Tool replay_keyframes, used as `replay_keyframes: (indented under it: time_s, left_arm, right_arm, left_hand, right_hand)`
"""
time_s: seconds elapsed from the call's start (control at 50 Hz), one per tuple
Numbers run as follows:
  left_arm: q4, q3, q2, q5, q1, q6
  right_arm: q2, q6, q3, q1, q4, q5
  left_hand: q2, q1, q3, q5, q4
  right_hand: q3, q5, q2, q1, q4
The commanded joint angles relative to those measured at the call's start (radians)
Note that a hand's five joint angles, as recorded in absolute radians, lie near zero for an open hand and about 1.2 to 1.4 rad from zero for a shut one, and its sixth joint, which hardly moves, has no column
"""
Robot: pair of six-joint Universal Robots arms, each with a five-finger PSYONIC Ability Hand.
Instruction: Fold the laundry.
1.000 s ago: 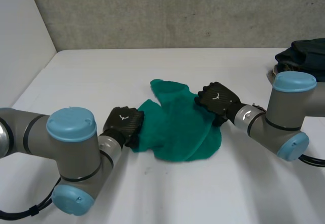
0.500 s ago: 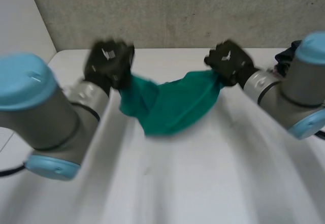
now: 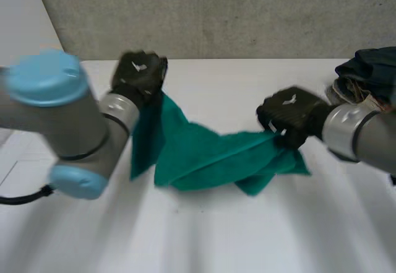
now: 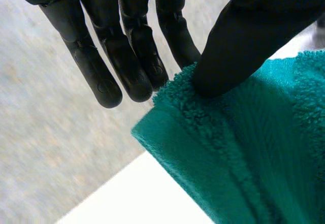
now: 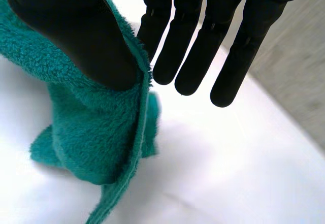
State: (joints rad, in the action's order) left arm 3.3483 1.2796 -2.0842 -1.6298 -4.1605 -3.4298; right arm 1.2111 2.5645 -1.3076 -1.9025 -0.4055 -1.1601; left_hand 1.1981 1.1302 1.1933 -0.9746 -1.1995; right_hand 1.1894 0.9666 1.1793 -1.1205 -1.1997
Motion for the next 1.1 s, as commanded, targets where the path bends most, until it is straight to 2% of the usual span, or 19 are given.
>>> replay_keyframes:
  time_s: [0.02, 0.04, 0.06, 0.08, 0.14, 0.34, 0.4, 0.46, 0.58, 0.72, 0.82, 0.88, 0.92, 0.96, 0.98, 1.0, 1.06, 1.1]
  left_arm:
    - [-0.007, -0.226, -0.246, 0.002, -0.007, -0.046]
    - [-0.007, -0.235, -0.250, 0.004, -0.009, -0.049]
    - [-0.009, -0.233, -0.249, 0.004, -0.013, -0.048]
    - [-0.009, -0.230, -0.246, 0.004, -0.016, -0.046]
    - [-0.016, -0.183, -0.223, 0.002, -0.010, -0.045]
    - [-0.029, 0.282, 0.205, 0.001, -0.087, -0.025]
    - [-0.033, 0.439, 0.327, 0.001, -0.090, 0.050]
    - [-0.027, 0.541, 0.381, 0.002, -0.089, 0.150]
    - [-0.026, 0.616, 0.346, 0.010, -0.084, 0.296]
    - [-0.024, 0.557, 0.151, 0.010, -0.058, 0.314]
    - [-0.027, 0.448, 0.041, 0.060, -0.059, 0.333]
    - [-0.046, 0.374, -0.019, 0.142, -0.058, 0.383]
    - [-0.075, 0.330, -0.045, 0.189, -0.052, 0.431]
    - [-0.102, 0.302, -0.054, 0.200, -0.047, 0.448]
    - [-0.115, 0.291, -0.059, 0.199, -0.049, 0.452]
    - [-0.134, 0.270, -0.068, 0.193, -0.049, 0.457]
    - [-0.145, 0.259, -0.071, 0.173, -0.049, 0.457]
    - [-0.136, 0.261, -0.063, 0.136, -0.053, 0.455]
  right_arm:
    - [-0.136, 0.129, -0.004, -0.053, 0.149, -0.093]
    - [-0.142, 0.137, -0.010, -0.055, 0.184, -0.124]
    - [-0.142, 0.137, -0.013, -0.056, 0.201, -0.136]
    - [-0.142, 0.137, -0.016, -0.055, 0.218, -0.150]
    - [-0.134, 0.143, -0.030, -0.046, 0.280, -0.187]
    - [-0.088, 0.152, -0.061, -0.067, 0.301, -0.190]
    - [-0.039, 0.180, -0.062, -0.092, 0.300, -0.190]
    - [-0.016, 0.204, -0.062, -0.104, 0.297, -0.188]
    - [0.077, 0.223, -0.079, -0.130, 0.295, -0.188]
    - [0.119, 0.224, -0.113, -0.156, 0.295, -0.188]
    - [0.142, 0.224, -0.147, -0.168, 0.298, -0.187]
    - [0.149, 0.224, -0.157, -0.168, 0.301, -0.187]
    - [0.154, 0.224, -0.165, -0.167, 0.303, -0.187]
    - [0.157, 0.224, -0.168, -0.167, 0.303, -0.188]
    - [0.159, 0.224, -0.171, -0.162, 0.303, -0.187]
    - [0.159, 0.223, -0.173, -0.156, 0.303, -0.187]
    - [0.159, 0.212, -0.173, -0.153, 0.292, -0.187]
    - [0.159, 0.201, -0.176, -0.153, 0.277, -0.187]
  left_hand:
    - [-0.009, 0.059, -0.004, -0.040, 0.010]
    - [-0.161, -0.093, -0.156, 0.112, 0.162]
    - [-0.546, -0.478, -0.541, 0.497, 0.548]
    - [-0.690, -0.622, -0.685, 0.641, 0.691]
    - [-0.855, -0.787, -0.850, 0.806, 0.856]
    - [-0.847, -0.779, -0.842, 0.798, 0.848]
    - [-0.847, -0.779, -0.842, 0.798, 0.848]
    - [-0.858, -0.790, -0.853, 0.809, 0.860]
    - [-0.858, -0.790, -0.854, 0.809, 0.860]
    - [-0.855, -0.788, -0.851, 0.806, 0.857]
    - [-0.782, -0.714, -0.777, 0.733, 0.784]
    - [-0.718, -0.650, -0.713, 0.669, 0.719]
    - [-0.598, -0.530, -0.593, 0.549, 0.599]
    - [-0.518, -0.450, -0.513, 0.469, 0.520]
    - [-0.439, -0.371, -0.434, 0.390, 0.441]
    - [-0.194, -0.127, -0.190, 0.145, 0.196]
    - [0.151, 0.218, 0.155, -0.199, -0.149]
    - [0.198, 0.266, 0.203, -0.247, -0.197]
  right_hand:
    - [0.207, 0.255, 0.217, -0.276, -0.197]
    - [0.207, 0.255, 0.217, -0.276, -0.197]
    - [0.207, 0.255, 0.217, -0.276, -0.197]
    - [0.207, 0.255, 0.217, -0.276, -0.197]
    - [0.207, 0.255, 0.217, -0.276, -0.197]
    - [0.207, 0.255, 0.217, -0.276, -0.197]
    - [0.207, 0.255, 0.217, -0.276, -0.197]
    - [0.207, 0.255, 0.217, -0.276, -0.197]
    - [0.207, 0.255, 0.217, -0.276, -0.197]
    - [0.207, 0.255, 0.217, -0.276, -0.197]
    - [0.207, 0.255, 0.217, -0.276, -0.197]
    - [0.207, 0.255, 0.217, -0.276, -0.197]
    - [0.207, 0.255, 0.217, -0.276, -0.197]
    - [0.207, 0.255, 0.217, -0.276, -0.197]
    - [0.207, 0.255, 0.217, -0.276, -0.197]
    - [0.207, 0.255, 0.217, -0.276, -0.197]
    - [0.207, 0.255, 0.217, -0.276, -0.197]
    - [0.207, 0.255, 0.217, -0.276, -0.197]
